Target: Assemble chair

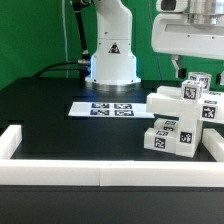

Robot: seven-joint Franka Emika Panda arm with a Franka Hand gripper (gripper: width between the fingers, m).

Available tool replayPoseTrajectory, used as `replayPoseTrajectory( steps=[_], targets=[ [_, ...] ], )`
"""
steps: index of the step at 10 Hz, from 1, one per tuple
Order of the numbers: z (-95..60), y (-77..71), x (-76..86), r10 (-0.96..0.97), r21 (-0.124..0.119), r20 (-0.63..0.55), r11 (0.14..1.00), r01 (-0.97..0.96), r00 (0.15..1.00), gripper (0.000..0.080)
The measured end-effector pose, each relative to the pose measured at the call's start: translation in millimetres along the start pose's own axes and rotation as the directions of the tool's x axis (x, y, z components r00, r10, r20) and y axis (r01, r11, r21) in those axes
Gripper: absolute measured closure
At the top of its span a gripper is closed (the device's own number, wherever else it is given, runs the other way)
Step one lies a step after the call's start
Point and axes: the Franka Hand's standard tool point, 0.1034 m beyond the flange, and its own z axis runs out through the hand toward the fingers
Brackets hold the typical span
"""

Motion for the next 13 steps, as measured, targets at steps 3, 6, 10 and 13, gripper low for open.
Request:
replayPoseTrajectory(
  steps=[3,6,10,13],
  targets=[
    [0.3,-1.7,-2.3,-0.206,-0.002,0.000,0.978,0.206,0.978,0.0150],
    [0.2,-1.1,-1.6,-0.454,-0.002,0.000,0.891,0.454,0.891,0.0150],
    [0.2,-0.6,-0.9,-0.678,-0.002,0.000,0.735,0.678,0.735,0.0150],
    [0.2,-0.6,-0.9,-0.679,-0.002,0.000,0.735,0.679,0.735,0.0276]
  ],
)
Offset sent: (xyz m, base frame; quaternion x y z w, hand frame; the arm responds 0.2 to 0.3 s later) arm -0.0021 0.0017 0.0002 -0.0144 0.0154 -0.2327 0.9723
